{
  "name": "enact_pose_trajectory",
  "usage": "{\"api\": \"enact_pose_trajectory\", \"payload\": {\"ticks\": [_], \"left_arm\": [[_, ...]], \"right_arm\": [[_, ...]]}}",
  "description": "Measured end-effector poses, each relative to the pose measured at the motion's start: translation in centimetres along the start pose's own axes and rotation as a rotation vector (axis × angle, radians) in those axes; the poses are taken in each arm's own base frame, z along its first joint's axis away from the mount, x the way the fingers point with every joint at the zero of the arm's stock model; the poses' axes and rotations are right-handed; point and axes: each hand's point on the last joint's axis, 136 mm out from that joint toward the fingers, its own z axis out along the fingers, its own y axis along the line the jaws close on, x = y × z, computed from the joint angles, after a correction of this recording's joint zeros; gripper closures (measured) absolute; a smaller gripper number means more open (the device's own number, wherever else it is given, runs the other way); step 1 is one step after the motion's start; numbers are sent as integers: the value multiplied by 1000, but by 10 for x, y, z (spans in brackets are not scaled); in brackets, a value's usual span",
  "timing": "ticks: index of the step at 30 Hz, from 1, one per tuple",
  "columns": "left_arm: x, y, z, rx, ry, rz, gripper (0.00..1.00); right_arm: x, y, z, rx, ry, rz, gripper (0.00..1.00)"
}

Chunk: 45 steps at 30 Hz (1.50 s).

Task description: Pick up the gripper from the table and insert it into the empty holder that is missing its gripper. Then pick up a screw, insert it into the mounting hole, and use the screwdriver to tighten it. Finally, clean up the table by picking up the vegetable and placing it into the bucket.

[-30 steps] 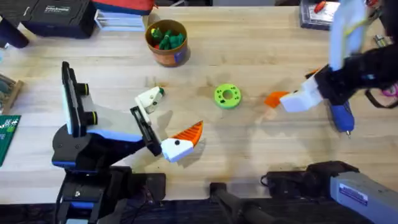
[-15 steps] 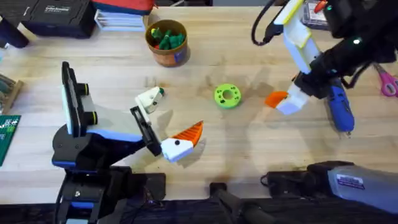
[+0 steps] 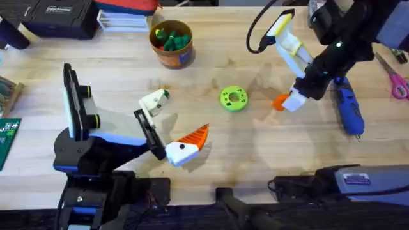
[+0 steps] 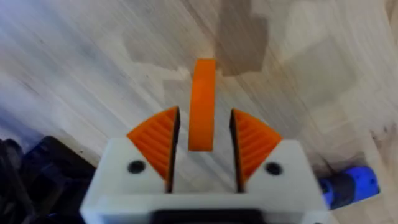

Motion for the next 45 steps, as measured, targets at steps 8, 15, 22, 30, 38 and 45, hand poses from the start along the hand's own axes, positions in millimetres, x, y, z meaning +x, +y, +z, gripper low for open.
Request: {"api": "enact_pose_trajectory", "payload": {"ticks": [8, 15, 22, 30, 38, 45], "left_arm": [[0, 0, 0, 0, 0, 0, 15], [0, 0, 0, 0, 0, 0, 15], [0, 0, 0, 0, 0, 0, 15], [0, 0, 0, 0, 0, 0, 15], [0, 0, 0, 0, 0, 0, 15], [0, 0, 0, 0, 0, 0, 16]], "right_arm": [[-3, -1, 0, 12, -4, -11, 984], [-14, 5, -27, 100, -94, -34, 986], [-19, 25, -105, 224, -436, 89, 988], [-39, 38, -113, 39, -711, 253, 988], [-91, 50, -88, -388, -803, 563, 989], [-127, 83, -65, -733, -644, 744, 989]]}}
